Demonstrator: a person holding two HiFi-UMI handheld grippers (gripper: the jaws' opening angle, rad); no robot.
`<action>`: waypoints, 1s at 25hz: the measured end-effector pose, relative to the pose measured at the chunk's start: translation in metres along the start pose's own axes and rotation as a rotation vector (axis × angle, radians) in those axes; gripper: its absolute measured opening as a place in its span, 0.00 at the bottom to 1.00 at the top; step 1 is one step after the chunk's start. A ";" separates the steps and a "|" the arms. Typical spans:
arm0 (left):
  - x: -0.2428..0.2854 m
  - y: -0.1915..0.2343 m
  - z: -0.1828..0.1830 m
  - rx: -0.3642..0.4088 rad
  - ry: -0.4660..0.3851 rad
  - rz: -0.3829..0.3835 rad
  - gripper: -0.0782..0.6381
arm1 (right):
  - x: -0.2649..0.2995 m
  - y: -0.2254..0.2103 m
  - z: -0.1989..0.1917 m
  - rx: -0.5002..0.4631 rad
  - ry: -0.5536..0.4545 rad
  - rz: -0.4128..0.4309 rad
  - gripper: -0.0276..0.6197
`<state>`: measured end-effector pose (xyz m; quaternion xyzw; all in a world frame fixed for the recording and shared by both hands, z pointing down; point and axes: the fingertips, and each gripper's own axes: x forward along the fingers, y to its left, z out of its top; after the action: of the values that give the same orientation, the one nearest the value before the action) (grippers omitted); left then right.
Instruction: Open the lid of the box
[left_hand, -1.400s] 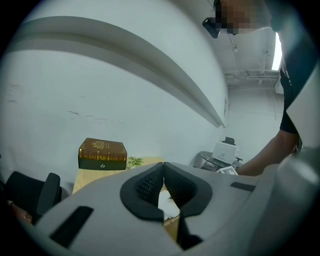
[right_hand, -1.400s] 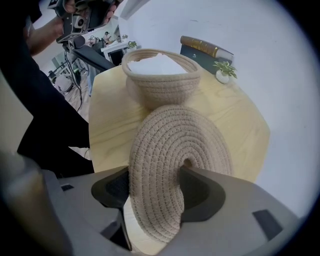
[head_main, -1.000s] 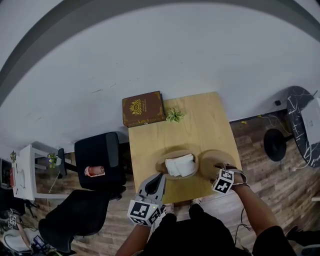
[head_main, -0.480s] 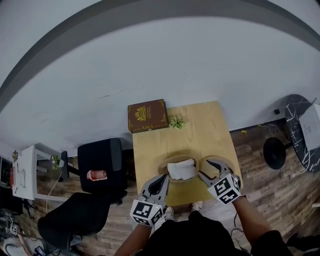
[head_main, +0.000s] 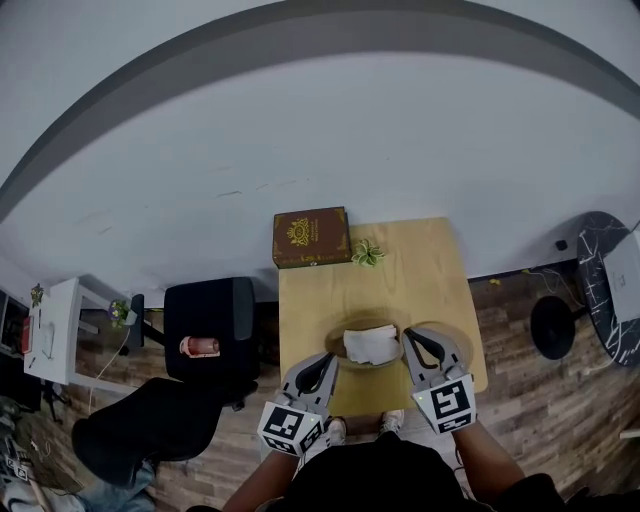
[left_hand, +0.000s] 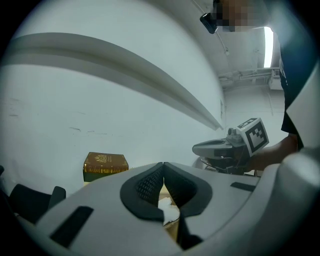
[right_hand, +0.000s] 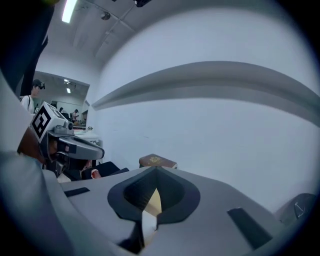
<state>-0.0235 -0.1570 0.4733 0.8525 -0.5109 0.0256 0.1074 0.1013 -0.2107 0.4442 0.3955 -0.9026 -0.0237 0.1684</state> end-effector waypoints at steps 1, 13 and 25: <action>-0.003 0.000 0.001 0.010 -0.002 0.002 0.14 | 0.000 0.003 0.004 -0.016 -0.014 0.002 0.07; -0.016 0.007 0.013 0.039 -0.022 0.037 0.14 | 0.005 0.027 0.037 -0.044 -0.121 0.011 0.07; -0.012 0.005 0.017 0.046 -0.017 0.023 0.14 | 0.010 0.029 0.040 -0.081 -0.152 0.036 0.07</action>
<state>-0.0351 -0.1524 0.4559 0.8489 -0.5210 0.0316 0.0832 0.0615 -0.2021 0.4142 0.3694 -0.9180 -0.0869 0.1156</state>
